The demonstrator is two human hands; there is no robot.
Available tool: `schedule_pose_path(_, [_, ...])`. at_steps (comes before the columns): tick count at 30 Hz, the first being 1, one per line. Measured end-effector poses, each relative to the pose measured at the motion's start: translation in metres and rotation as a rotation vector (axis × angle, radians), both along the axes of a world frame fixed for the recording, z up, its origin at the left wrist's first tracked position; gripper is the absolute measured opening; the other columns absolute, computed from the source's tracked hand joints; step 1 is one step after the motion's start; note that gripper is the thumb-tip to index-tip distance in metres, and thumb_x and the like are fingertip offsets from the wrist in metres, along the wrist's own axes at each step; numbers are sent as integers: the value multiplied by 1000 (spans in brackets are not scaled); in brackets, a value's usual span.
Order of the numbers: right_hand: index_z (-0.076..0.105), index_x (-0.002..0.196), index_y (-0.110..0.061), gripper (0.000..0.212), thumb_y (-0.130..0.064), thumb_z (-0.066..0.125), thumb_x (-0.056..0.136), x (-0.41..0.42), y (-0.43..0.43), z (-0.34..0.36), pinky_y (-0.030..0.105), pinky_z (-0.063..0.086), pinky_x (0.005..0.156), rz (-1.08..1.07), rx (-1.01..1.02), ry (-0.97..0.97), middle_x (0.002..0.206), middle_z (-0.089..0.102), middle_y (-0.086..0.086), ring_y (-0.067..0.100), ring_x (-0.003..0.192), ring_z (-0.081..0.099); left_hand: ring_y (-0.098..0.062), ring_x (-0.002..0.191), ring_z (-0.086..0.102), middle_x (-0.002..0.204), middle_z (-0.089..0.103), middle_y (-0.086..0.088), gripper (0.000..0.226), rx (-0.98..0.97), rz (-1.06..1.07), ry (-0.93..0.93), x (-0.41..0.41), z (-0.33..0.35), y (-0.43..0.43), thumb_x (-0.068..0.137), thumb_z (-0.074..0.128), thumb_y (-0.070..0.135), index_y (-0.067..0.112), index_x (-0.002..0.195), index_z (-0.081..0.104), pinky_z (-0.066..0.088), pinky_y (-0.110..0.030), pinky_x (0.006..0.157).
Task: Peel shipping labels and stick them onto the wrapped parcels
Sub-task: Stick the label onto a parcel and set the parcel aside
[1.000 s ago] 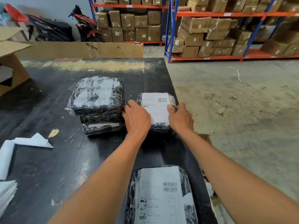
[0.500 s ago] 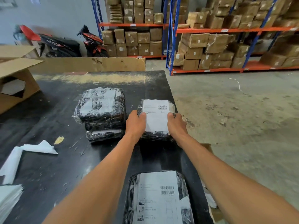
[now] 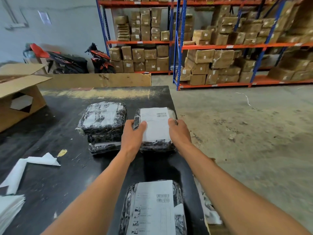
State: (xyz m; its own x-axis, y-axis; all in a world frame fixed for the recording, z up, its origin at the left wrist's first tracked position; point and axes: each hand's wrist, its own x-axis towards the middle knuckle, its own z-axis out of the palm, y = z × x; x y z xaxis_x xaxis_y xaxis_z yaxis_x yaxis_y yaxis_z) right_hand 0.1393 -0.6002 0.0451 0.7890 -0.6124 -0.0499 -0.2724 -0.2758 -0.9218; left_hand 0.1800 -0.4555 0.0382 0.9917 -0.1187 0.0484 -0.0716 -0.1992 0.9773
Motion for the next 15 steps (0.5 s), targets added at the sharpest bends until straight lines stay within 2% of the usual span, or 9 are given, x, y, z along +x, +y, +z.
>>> schedule_pose_path(4, [53,110,-13,34,-41,37,101,-20,12,-3,30,34,56,13,10,20,101,58,5,19,76,52,-15,113,47,128,49,7,54,-7,30,24,-24,-3,10,97,55,42,16,142,40,36,-32,88])
schedule_pose_path(7, [44,97,-16,27,-42,37,100,-36,23,2,32,31,56,11,-13,21,93,49,5,24,79,46,-16,121,47,133,48,7,61,-8,56,36,-44,6,21,97,53,44,12,147,38,39,-35,96])
schedule_pose_path(9, [40,95,-16,25,-40,37,100,-49,32,6,32,28,53,0,-16,17,86,44,3,23,75,43,-32,129,50,144,51,-8,68,23,38,29,-57,11,28,91,52,52,11,145,43,43,-48,105])
schedule_pose_path(10, [40,94,-16,24,-39,37,100,-56,37,7,31,27,51,-9,-18,12,82,42,2,21,70,41,-40,126,51,140,52,-19,69,45,34,22,-63,12,33,89,51,54,9,141,47,44,-53,102])
schedule_pose_path(13, [39,81,-17,26,-34,38,101,-84,52,7,32,24,50,-49,-57,-10,71,37,-3,15,59,34,-43,102,62,114,64,-26,58,58,44,-15,-89,14,48,96,51,40,-5,131,49,52,-48,85])
schedule_pose_path(15, [32,68,-23,36,-30,39,102,-106,64,6,32,22,49,-72,-83,0,67,34,-3,14,56,30,-45,115,55,128,56,-28,59,81,32,5,-108,10,59,97,51,37,-8,134,44,47,-52,94])
